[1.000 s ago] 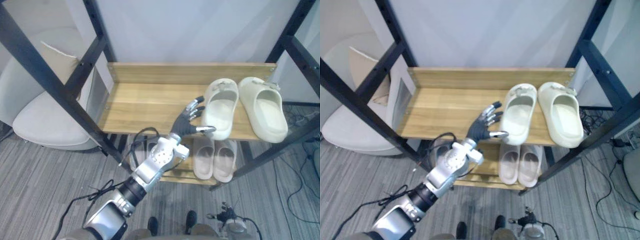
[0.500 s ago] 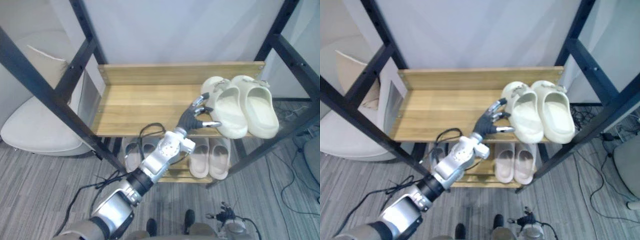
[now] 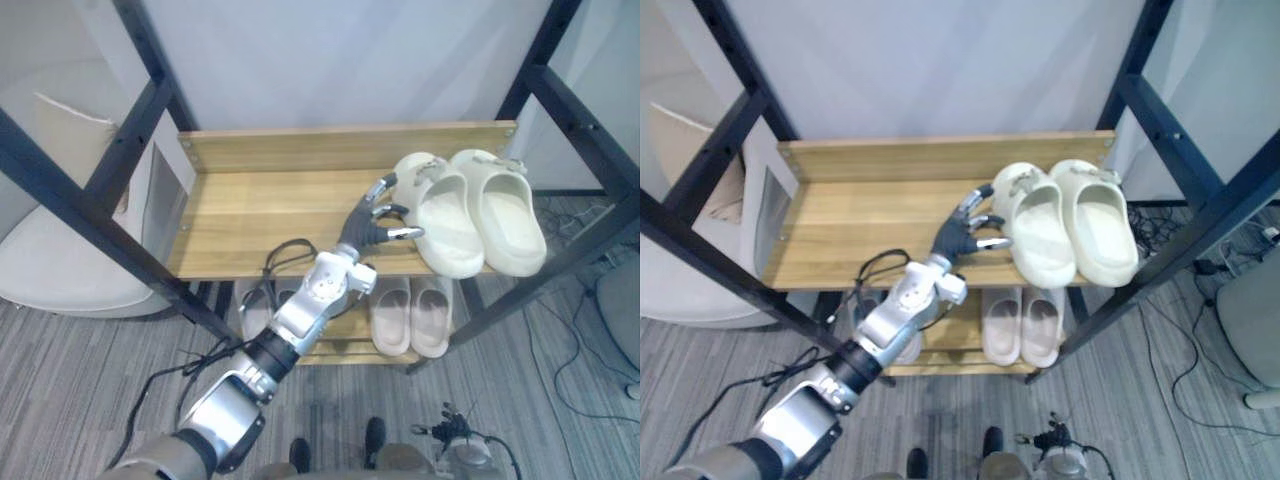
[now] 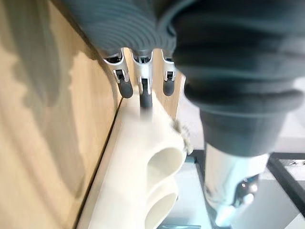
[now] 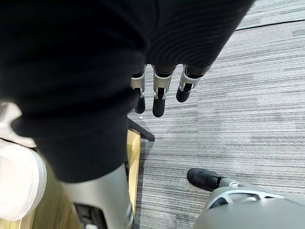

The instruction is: Organize the slippers on the shoe rack

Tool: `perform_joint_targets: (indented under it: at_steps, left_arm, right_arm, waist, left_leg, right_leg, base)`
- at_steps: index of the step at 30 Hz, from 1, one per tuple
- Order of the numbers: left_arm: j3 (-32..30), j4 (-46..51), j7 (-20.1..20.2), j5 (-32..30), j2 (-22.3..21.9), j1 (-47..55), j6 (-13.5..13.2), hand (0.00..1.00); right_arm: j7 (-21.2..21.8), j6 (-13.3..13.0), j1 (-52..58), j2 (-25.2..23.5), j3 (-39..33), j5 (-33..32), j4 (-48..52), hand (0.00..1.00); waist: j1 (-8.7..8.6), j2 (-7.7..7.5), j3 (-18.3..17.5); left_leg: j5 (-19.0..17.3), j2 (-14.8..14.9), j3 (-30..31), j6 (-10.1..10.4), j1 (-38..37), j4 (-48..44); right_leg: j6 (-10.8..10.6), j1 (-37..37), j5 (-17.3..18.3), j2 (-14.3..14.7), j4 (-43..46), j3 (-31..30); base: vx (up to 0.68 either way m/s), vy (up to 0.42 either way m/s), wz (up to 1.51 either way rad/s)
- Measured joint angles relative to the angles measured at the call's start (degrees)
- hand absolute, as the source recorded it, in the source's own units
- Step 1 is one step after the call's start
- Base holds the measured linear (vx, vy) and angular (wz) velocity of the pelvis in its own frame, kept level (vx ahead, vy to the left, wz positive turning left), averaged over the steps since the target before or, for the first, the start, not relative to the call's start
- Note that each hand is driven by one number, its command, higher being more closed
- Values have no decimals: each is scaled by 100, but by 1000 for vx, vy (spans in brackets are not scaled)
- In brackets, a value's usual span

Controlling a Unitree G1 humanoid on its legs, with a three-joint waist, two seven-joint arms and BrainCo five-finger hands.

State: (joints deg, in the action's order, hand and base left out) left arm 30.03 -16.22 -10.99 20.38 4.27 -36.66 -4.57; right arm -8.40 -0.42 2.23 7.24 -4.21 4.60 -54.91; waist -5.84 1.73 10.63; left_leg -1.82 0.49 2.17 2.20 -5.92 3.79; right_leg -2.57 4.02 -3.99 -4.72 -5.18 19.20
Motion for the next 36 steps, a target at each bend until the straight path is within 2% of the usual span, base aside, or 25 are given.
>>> perform_joint_targets:
  at_steps: [6,12,15,20,24,28,33,36]
  left_arm:
    - [158,1591,139,252,70,17,-145,0]
    - [693,2462,489,808,129,390,-254,0]
    - [1179,2660,815,1088,254,928,-234,0]
    - [1445,2655,1170,1129,465,1711,-91,0]
    - [1565,2333,1429,1118,678,2484,54,0]
    - [1448,1415,1682,796,753,3258,266,0]
    - [833,135,1786,-145,725,4009,294,0]
    - [177,-780,1723,-1078,718,4176,278,0]
  right_arm:
    - [82,3,46,46,149,2,-5,0]
    - [141,-4,28,39,518,53,-11,0]
    - [176,-6,32,8,580,59,-108,0]
    - [237,-63,-7,17,669,215,-226,0]
    - [275,-64,16,18,678,224,-241,0]
    - [287,-66,-1,13,679,229,-243,0]
    - [292,-69,-6,-12,677,230,-328,0]
    - [303,-82,0,-84,674,295,-401,0]
  waist:
    - [305,-3,-64]
    - [454,32,-336]
    - [516,56,-444]
    - [555,60,-484]
    - [586,58,-567]
    - [600,56,-568]
    - [636,-16,-567]
    - [673,-149,-576]
  left_leg:
    - [10,-55,230,-12,193,-111]
    - [12,-111,357,-19,306,-196]
    - [17,-129,421,-27,314,-204]
    - [32,-143,483,-50,239,-204]
    - [32,-147,520,-49,176,-194]
    - [32,-148,579,-48,179,-190]
    - [32,-136,542,-48,115,-187]
    - [21,-108,490,-32,15,-172]
  right_leg:
    - [-8,-6,9,-54,6,153]
    - [-5,0,32,-98,8,240]
    - [-6,9,32,-112,8,252]
    - [-14,126,41,-116,8,347]
    - [-28,200,91,-117,7,389]
    - [-30,211,92,-116,7,429]
    - [-30,269,91,-95,6,418]
    - [-34,337,97,-70,6,373]
  base:
    - [-20,12,20]
    - [-15,12,12]
    - [-15,10,4]
    - [-24,12,9]
    - [-12,15,6]
    - [-6,10,4]
    - [3,2,-1]
    - [5,13,-9]
